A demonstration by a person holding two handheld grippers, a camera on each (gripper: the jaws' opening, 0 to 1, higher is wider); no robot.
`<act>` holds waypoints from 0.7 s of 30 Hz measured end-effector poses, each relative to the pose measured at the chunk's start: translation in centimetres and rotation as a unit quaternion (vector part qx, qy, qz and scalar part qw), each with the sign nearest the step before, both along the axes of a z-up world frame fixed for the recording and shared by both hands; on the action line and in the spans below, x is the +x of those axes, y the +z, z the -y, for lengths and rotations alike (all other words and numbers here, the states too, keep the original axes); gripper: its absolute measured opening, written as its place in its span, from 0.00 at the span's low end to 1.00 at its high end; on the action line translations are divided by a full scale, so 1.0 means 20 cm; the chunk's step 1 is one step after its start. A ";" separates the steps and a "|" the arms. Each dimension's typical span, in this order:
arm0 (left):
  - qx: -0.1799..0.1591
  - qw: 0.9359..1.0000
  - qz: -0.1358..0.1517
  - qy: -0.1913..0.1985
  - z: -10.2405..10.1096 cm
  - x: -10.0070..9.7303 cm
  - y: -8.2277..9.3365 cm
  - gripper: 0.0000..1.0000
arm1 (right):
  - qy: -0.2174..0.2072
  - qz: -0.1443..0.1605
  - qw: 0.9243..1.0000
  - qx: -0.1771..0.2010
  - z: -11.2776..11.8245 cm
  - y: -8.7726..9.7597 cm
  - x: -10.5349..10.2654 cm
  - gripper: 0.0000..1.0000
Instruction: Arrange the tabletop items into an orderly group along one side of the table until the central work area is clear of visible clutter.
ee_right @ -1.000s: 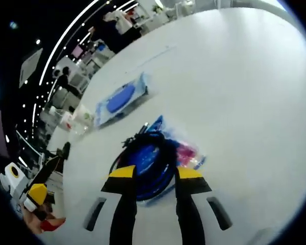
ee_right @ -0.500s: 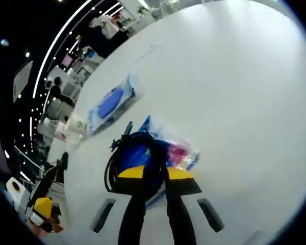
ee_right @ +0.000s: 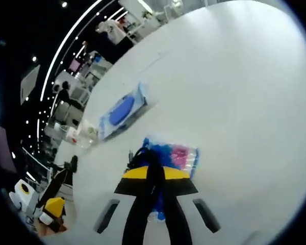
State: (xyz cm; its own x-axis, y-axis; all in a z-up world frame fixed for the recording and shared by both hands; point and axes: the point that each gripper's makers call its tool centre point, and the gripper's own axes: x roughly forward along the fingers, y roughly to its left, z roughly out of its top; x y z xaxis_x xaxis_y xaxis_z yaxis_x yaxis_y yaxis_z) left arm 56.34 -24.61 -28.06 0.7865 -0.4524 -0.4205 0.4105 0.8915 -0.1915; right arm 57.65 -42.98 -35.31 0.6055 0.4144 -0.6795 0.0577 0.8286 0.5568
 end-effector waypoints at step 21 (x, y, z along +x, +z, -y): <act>-0.030 1.000 -0.002 -0.009 0.01 -0.01 0.02 0.81 | 0.096 0.132 0.985 0.050 -0.19 0.39 0.03 0.04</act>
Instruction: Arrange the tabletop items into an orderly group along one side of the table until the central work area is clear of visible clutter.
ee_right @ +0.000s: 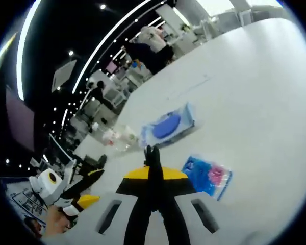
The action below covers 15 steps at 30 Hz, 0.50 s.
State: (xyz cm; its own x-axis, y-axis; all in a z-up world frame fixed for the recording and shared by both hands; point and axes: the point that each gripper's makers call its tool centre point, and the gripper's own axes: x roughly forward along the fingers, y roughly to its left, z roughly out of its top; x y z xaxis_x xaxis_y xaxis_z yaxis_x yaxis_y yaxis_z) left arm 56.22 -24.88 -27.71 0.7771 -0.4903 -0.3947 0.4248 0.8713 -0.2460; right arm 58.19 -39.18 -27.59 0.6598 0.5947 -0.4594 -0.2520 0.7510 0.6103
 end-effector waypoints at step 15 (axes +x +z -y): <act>-0.015 1.000 0.008 -0.002 0.01 0.01 0.02 0.73 | 0.080 0.034 0.995 0.045 -0.19 0.16 -0.12 0.04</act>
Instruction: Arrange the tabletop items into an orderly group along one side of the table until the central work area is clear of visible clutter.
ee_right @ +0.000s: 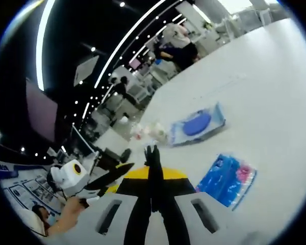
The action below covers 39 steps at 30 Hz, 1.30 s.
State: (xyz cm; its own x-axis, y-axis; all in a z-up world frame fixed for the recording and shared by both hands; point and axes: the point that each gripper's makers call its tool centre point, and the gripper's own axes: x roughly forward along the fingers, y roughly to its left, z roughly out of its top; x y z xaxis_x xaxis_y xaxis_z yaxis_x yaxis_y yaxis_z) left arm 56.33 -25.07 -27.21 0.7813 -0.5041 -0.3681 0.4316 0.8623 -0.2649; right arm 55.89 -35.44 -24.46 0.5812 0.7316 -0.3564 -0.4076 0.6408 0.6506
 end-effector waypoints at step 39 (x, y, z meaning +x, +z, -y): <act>0.034 0.999 -0.003 -0.016 -0.01 -0.04 -0.01 0.10 | 0.106 0.082 0.990 -0.046 -0.19 0.03 -0.15 0.06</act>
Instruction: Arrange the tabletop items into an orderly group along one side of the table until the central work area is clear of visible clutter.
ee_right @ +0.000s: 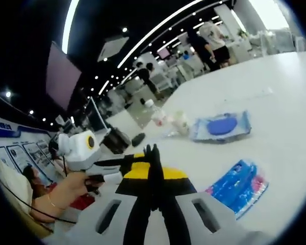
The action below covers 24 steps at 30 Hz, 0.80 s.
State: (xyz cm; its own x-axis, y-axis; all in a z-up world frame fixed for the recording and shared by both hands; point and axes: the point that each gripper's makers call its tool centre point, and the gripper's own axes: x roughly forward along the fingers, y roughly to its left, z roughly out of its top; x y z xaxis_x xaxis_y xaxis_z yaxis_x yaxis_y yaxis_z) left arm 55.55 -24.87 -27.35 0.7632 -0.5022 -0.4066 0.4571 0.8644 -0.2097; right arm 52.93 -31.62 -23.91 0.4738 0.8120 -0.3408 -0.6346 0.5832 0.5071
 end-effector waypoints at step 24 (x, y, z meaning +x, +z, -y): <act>0.073 0.997 0.037 -0.002 -0.05 0.02 0.03 0.09 | 0.008 0.039 0.996 -0.084 0.03 -0.13 0.03 0.32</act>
